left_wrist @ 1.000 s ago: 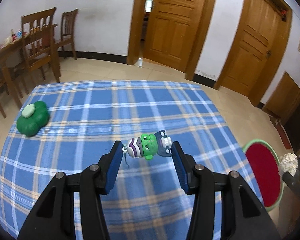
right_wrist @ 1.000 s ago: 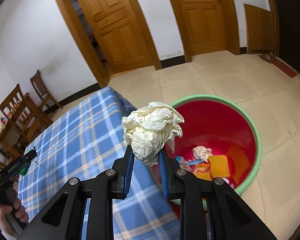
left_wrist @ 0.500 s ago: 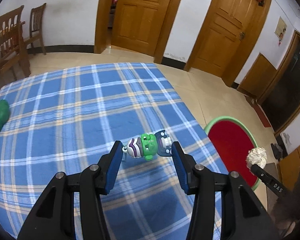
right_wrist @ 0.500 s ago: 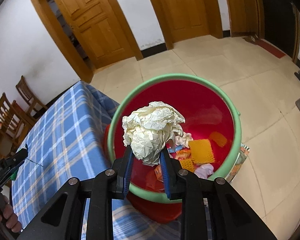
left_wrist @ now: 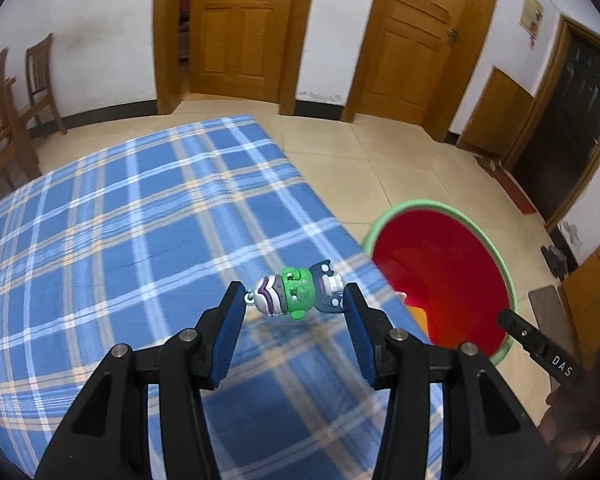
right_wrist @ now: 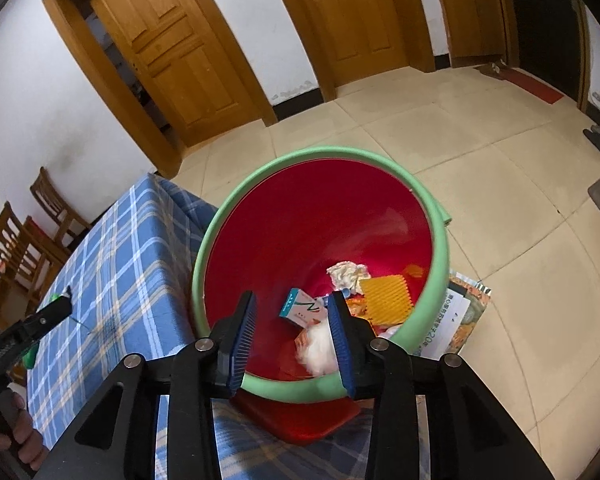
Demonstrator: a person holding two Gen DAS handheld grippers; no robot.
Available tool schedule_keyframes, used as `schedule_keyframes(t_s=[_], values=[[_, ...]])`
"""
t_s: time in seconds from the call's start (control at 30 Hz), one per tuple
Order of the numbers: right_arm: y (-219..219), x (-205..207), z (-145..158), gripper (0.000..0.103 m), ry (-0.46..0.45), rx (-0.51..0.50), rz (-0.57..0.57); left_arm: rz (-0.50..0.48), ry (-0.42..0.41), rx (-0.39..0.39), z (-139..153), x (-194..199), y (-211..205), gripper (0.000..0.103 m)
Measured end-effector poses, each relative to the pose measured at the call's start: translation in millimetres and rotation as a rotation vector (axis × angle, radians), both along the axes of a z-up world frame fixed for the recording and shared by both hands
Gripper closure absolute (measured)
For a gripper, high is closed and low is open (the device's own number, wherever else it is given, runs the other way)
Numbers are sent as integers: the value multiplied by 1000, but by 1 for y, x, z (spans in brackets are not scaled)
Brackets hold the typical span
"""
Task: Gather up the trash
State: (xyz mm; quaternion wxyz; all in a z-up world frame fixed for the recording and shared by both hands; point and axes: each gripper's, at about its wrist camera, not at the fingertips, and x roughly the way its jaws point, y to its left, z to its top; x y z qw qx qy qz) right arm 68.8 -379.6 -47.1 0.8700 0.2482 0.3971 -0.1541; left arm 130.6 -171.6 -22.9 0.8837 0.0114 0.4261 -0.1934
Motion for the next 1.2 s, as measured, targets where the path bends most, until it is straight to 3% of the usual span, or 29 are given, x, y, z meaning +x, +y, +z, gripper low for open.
schedule_keyframes(t_s=[0.4, 0.63, 0.77, 1.2], values=[[-21, -28, 9, 59, -19, -57, -40, -164, 6, 45, -7, -9, -76, 53], [-33, -36, 3, 59, -12, -54, -56, -210, 15, 76, -13, -6, -107, 53], [-39, -39, 1, 59, -10, -46, -66, -220, 11, 70, -13, -5, -115, 45], [-30, -37, 6, 58, -20, -47, -37, -168, 20, 49, -7, -6, -93, 44]])
